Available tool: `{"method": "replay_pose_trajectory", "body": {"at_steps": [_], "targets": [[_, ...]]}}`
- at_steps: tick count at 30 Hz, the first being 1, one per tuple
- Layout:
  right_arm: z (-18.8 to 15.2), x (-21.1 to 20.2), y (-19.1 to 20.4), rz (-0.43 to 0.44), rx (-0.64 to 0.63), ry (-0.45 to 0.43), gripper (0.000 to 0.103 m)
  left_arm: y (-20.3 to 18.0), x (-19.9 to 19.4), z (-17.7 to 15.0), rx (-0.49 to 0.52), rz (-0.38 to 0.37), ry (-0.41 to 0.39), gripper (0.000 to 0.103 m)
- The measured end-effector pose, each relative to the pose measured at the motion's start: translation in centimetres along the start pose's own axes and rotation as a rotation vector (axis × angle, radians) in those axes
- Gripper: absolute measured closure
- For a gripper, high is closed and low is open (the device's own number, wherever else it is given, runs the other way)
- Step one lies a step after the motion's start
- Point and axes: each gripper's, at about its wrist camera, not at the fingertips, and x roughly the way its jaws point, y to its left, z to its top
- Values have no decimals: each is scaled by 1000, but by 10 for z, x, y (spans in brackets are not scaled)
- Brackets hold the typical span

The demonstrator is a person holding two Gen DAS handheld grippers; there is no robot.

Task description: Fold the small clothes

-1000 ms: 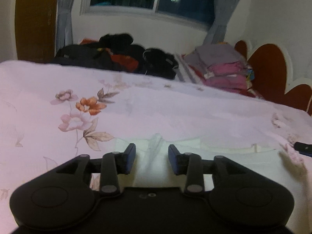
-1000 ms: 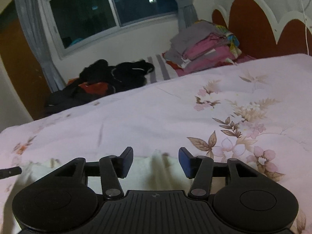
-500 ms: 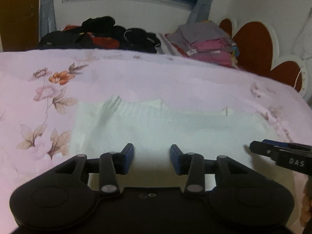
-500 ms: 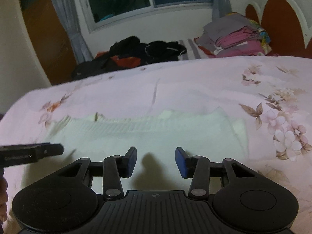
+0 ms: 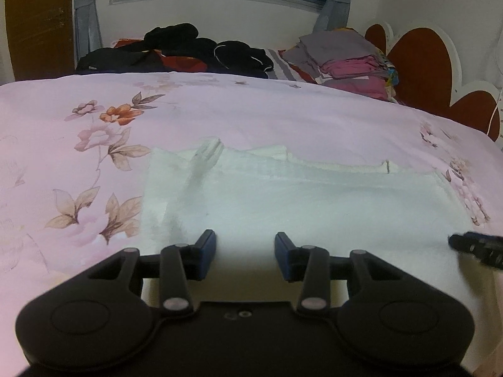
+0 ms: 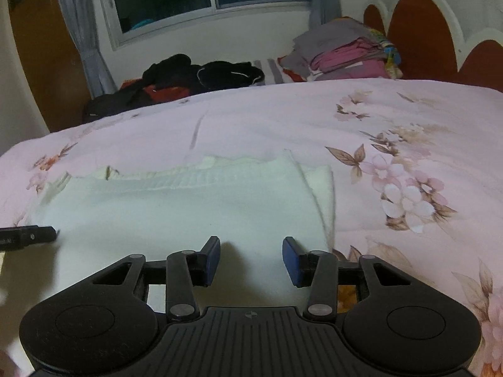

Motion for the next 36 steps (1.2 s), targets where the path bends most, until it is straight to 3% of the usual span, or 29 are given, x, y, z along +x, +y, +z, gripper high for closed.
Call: {"method": "replay_pose_trajectory", "body": {"at_steps": [6, 14, 21, 28, 36], "targets": [[1, -9, -2, 11, 41, -19, 58, 3, -8, -1, -6, 8, 4, 62], [-18, -29, 23, 48, -29, -27, 58, -7, -31, -23, 7, -36, 3, 58], [-31, -16, 33, 11, -125, -6, 58, -4, -21, -35, 25, -15, 31, 59], [-42, -40, 40, 96, -101, -2, 58, -6, -38, -41, -17, -10, 55, 57], [-60, -38, 54, 70, -150, 35, 58, -8, -41, -51, 27, 13, 72, 56]]}}
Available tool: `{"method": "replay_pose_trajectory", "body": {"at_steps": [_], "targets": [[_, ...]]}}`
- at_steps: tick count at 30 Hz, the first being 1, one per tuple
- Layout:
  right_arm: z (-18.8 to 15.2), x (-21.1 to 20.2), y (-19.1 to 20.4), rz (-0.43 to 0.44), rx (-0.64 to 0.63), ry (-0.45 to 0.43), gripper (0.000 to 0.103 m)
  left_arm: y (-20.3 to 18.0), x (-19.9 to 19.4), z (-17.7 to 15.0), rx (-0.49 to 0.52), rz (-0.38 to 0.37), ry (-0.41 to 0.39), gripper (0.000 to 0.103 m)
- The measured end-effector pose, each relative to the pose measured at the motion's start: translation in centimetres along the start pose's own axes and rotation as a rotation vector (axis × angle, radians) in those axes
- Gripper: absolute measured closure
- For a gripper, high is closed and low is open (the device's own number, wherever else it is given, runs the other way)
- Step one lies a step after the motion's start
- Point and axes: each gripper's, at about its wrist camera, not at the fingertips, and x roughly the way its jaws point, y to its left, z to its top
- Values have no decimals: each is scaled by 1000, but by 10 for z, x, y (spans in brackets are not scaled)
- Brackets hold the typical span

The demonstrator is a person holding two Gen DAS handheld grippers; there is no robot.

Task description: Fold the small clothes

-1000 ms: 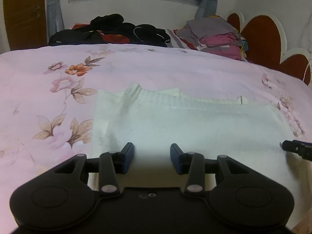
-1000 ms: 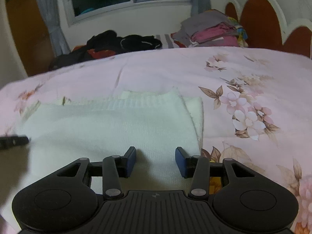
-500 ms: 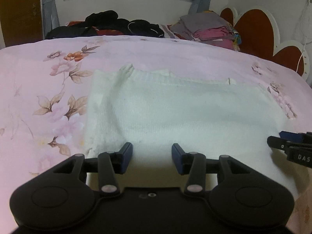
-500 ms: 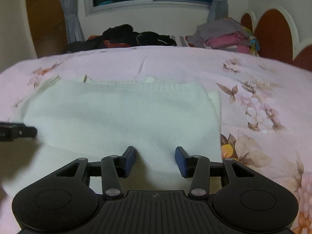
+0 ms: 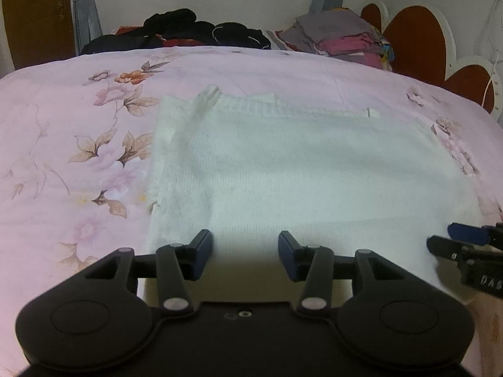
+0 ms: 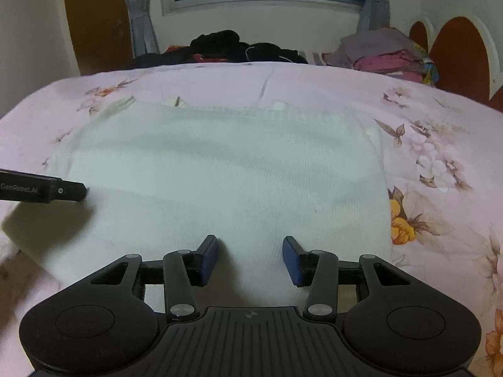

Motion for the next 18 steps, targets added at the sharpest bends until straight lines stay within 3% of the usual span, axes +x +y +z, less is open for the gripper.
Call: {"method": "replay_pose_trajectory", "body": {"at_steps": [6, 11, 15, 18], "targets": [[-8, -2, 13, -21, -30, 10, 58, 5, -5, 0, -11, -31, 18, 55], [-2, -4, 15, -42, 8, 42, 58, 12, -14, -3, -36, -62, 31, 53], [-6, -13, 22, -32, 63, 20, 58, 19, -25, -7, -51, -83, 34, 51], [-12, -9, 32, -61, 28, 33, 58, 23, -32, -12, -44, -91, 39, 50]]}}
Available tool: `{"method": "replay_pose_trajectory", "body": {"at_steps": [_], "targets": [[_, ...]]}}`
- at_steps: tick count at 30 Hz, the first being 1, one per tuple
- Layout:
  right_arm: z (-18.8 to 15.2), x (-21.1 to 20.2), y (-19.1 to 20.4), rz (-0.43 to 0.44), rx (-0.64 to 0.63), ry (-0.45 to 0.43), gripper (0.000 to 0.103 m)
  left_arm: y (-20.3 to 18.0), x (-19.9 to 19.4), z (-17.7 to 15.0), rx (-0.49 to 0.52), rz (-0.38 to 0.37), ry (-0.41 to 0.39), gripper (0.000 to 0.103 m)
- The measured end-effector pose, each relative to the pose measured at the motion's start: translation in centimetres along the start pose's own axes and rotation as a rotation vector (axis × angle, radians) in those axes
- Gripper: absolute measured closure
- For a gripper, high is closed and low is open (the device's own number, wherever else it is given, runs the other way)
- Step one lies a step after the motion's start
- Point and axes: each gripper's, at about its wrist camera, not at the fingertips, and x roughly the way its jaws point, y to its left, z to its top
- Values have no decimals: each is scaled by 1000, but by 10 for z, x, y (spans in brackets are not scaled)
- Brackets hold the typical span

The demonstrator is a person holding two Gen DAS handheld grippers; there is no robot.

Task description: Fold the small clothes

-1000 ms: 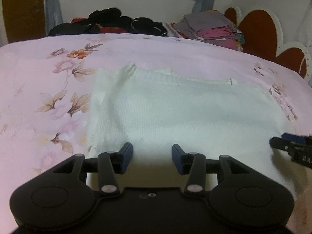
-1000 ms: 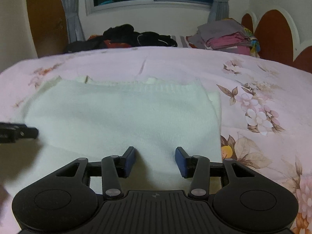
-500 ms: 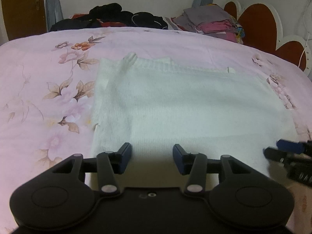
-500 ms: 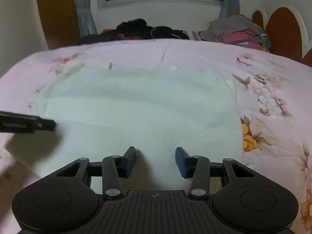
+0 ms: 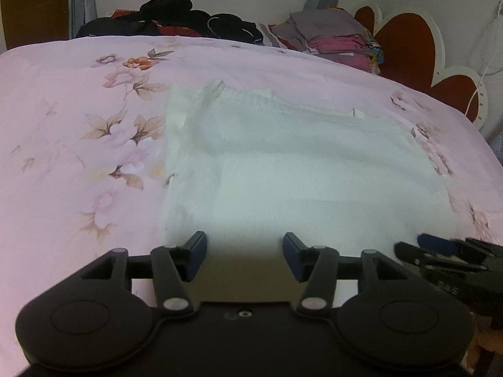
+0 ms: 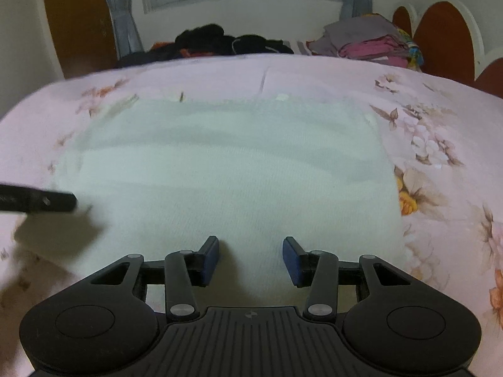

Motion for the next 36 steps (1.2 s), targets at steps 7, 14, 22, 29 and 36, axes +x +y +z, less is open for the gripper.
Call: {"method": "replay_pose_trajectory", "body": {"at_steps": [7, 14, 22, 29, 36], "targets": [[-3, -1, 6, -29, 2, 8, 58, 0, 1, -20, 78, 21, 11, 49], [-5, -5, 7, -30, 20, 17, 58, 8, -13, -20, 3, -11, 24, 41], [-2, -10, 5, -8, 16, 24, 58, 18, -28, -22, -97, 1, 24, 37], [1, -17, 4, 59, -12, 6, 58, 32, -38, -45, -263, -13, 70, 37], [5, -23, -7, 109, 2, -18, 58, 34, -26, -65, -478, -143, 59, 37]]}}
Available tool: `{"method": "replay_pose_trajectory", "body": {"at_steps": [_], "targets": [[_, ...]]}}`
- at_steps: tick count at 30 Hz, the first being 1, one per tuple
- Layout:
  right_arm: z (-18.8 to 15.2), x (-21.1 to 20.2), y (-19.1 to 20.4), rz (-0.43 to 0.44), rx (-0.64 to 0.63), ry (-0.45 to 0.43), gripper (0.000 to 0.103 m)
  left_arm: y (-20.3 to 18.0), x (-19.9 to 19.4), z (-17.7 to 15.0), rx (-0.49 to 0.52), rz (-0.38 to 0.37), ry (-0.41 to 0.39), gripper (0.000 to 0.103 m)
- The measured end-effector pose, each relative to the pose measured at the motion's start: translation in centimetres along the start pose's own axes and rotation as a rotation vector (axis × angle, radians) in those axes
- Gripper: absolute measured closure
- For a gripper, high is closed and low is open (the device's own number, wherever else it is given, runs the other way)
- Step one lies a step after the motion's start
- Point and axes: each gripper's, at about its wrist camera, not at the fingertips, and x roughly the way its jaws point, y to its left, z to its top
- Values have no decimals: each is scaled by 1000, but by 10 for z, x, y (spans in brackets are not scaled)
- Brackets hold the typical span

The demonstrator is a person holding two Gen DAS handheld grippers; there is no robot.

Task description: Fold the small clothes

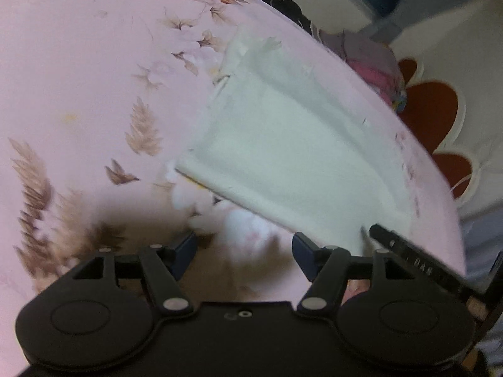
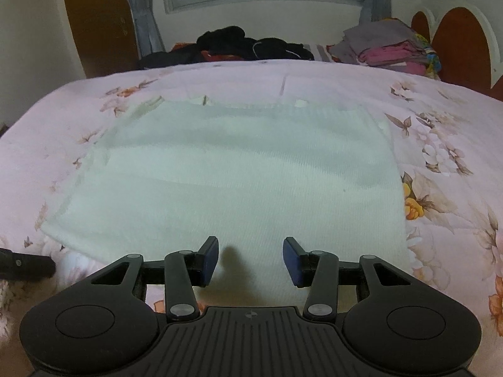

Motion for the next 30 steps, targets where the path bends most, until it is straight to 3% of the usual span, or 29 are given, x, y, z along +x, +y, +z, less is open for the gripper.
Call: {"method": "replay_pose_trajectory", "body": {"at_steps": [8, 14, 17, 23, 26, 30], "targets": [[14, 8, 0, 26, -4, -18, 58, 4, 32, 17, -142, -89, -160, 30], [39, 28, 9, 25, -17, -58, 58, 2, 51, 32, -209, -133, -269, 32], [51, 44, 13, 14, -25, -71, 58, 7, 56, 39, -244, -143, -296, 44], [44, 75, 24, -51, -102, -33, 58, 24, 63, 45, -300, -132, -313, 92], [38, 78, 30, -79, -154, -45, 58, 25, 59, 44, -305, -119, -326, 95], [36, 81, 26, -69, -148, -55, 57, 9, 47, 44, -226, -103, -363, 96]]}}
